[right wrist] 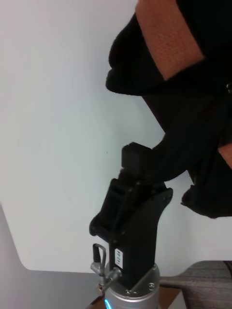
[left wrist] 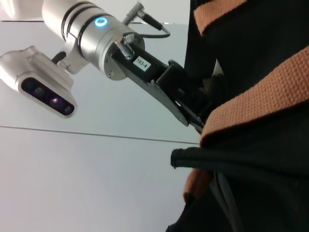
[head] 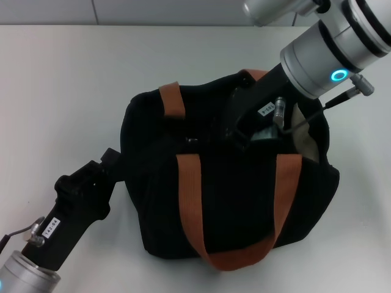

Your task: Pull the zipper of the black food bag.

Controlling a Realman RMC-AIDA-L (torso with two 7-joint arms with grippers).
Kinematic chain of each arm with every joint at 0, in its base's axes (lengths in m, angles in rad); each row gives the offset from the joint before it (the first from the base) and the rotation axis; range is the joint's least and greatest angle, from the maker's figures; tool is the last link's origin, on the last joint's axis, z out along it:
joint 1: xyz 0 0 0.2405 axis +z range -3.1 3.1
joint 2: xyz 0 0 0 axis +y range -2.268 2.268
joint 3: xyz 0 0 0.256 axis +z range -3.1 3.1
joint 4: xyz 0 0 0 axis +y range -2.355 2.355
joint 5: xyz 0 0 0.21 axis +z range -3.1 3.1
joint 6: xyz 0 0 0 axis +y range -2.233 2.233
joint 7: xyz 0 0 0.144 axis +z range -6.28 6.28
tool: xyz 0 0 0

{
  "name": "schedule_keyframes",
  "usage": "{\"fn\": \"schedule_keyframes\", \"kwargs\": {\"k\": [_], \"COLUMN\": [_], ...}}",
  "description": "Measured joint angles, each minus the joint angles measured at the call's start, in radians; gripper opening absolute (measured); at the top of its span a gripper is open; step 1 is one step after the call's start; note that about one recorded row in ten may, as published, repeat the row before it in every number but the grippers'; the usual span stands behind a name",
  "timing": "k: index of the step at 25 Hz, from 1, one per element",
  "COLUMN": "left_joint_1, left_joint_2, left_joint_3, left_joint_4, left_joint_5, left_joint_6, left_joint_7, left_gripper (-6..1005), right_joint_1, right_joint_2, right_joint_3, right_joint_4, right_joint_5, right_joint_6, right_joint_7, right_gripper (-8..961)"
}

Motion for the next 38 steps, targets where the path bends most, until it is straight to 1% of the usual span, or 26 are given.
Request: {"fn": "schedule_keyframes", "kwargs": {"k": [1,6,9,12,13,14,16,20,23,25,26,31,36,38], "left_joint_1": [0.001,0.003,0.003,0.004,0.005,0.005,0.005,0.005,0.005,0.005,0.005,0.005,0.004,0.004], "left_joint_2": [0.000,0.000,0.000,0.000,0.000,0.000,0.000,0.000,0.000,0.000,0.000,0.000,0.000,0.000], "left_joint_3": [0.000,-0.004,-0.007,-0.008,-0.010,-0.010,-0.012,-0.012,-0.012,-0.012,-0.009,-0.004,-0.002,-0.002], "left_joint_4": [0.001,0.001,0.000,0.001,0.001,0.001,0.001,0.001,0.000,-0.001,-0.002,-0.005,-0.006,-0.007], "left_joint_5": [0.000,-0.001,-0.003,-0.008,-0.009,-0.009,-0.009,-0.009,-0.009,-0.007,-0.005,-0.002,-0.002,-0.002], "left_joint_6": [0.001,0.004,0.004,0.006,0.007,0.007,0.008,0.008,0.009,0.009,0.010,0.011,0.011,0.011], "left_joint_7": [0.000,0.000,0.000,0.000,0.000,0.000,-0.002,-0.002,-0.002,-0.002,-0.001,-0.001,0.000,0.000], "left_gripper": [21,22,22,22,22,22,22,22,22,22,22,22,22,22], "right_joint_1": [-0.001,-0.010,-0.014,-0.035,-0.055,-0.055,-0.083,-0.104,-0.113,-0.113,-0.114,-0.111,-0.085,-0.077], "right_joint_2": [0.000,-0.002,-0.002,-0.004,-0.004,-0.004,-0.004,-0.004,-0.004,-0.004,-0.004,-0.001,-0.002,-0.002], "right_joint_3": [0.003,0.027,0.038,0.062,0.079,0.079,0.093,0.097,0.106,0.108,0.103,0.086,0.068,0.057], "right_joint_4": [-0.001,-0.016,-0.023,-0.054,-0.082,-0.082,-0.117,-0.130,-0.136,-0.158,-0.197,-0.242,-0.229,-0.224], "right_joint_5": [0.001,0.004,0.002,-0.004,-0.010,-0.010,-0.025,-0.028,0.001,0.022,0.022,0.015,0.016,0.016], "right_joint_6": [-0.003,-0.035,-0.047,-0.068,-0.083,-0.083,-0.097,-0.108,-0.119,-0.126,-0.114,-0.076,-0.081,-0.088], "right_joint_7": [0.000,0.002,0.007,0.015,0.017,0.017,0.022,0.022,-0.005,-0.040,-0.077,-0.156,-0.231,-0.240], "right_gripper": [45,15,12,10,9,8,6,3,0,16,23,62,224,238]}}
